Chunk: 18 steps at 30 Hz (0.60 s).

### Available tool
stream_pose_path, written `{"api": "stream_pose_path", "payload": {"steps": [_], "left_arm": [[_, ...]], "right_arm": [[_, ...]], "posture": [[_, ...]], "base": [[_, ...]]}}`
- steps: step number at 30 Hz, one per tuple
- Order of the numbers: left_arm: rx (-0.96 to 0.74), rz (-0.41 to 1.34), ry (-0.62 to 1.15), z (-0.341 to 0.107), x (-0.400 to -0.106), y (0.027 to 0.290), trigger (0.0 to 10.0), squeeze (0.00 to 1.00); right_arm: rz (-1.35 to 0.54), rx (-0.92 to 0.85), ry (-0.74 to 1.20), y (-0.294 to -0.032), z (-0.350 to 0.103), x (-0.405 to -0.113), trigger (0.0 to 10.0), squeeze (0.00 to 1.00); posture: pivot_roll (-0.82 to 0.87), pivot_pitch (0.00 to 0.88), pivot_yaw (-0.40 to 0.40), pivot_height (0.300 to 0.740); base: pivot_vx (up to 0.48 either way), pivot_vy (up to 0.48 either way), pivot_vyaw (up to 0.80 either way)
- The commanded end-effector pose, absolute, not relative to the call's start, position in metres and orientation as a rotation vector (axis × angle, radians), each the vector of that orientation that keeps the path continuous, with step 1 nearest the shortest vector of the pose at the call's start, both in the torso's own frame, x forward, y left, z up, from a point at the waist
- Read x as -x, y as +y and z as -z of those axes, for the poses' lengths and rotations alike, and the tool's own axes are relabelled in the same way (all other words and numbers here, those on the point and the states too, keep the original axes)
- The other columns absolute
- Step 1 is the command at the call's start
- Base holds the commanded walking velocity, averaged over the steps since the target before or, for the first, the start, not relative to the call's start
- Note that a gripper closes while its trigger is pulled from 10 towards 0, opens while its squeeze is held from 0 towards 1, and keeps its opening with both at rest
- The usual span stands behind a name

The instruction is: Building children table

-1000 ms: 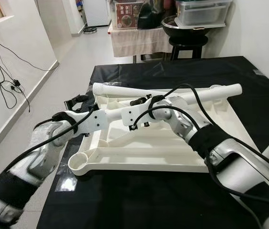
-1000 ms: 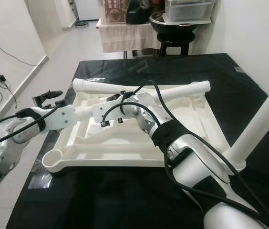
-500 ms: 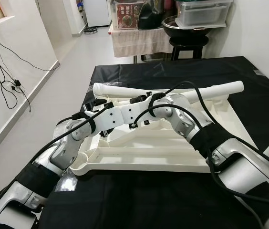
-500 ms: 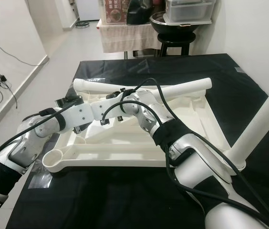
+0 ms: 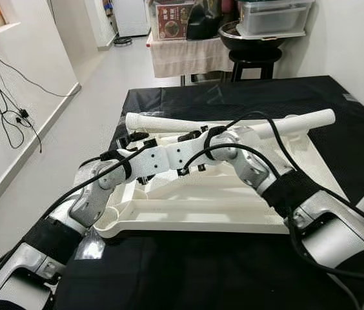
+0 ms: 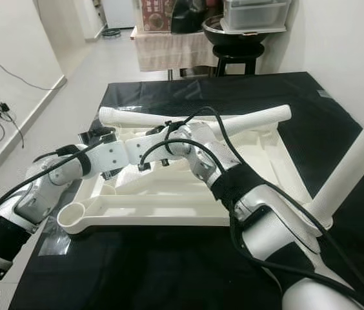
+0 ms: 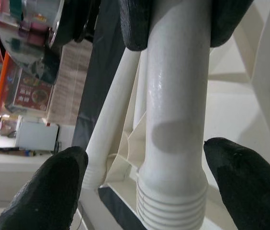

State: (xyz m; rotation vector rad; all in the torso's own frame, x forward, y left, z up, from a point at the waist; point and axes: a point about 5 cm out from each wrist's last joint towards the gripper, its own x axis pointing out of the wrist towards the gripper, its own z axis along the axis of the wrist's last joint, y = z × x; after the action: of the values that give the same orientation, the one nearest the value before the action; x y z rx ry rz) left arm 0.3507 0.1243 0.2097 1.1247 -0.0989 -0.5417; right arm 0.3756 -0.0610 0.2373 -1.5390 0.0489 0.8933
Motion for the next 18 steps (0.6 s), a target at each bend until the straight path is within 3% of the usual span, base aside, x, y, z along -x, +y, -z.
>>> {"api": "stream_pose_path", "payload": {"steps": [1, 18], "left_arm": [[-1.129, 0.534, -0.009, -0.19, -0.352, 0.131, 10.0, 0.0], [-1.11, 0.526, 0.013, -0.174, -0.346, 0.139, 10.0, 0.0]], "right_arm": [[-0.956, 1.5, -0.093, -0.039, -0.255, -0.364, 10.0, 0.0], [-0.914, 1.472, -0.055, -0.055, -0.267, -0.369, 10.0, 0.0]], "posture": [[-0.09, 0.021, 0.093, 0.74], [-0.09, 0.016, 0.093, 0.74]], "base": [[0.0, 0.0, 0.0], [0.0, 0.0, 0.0]]}}
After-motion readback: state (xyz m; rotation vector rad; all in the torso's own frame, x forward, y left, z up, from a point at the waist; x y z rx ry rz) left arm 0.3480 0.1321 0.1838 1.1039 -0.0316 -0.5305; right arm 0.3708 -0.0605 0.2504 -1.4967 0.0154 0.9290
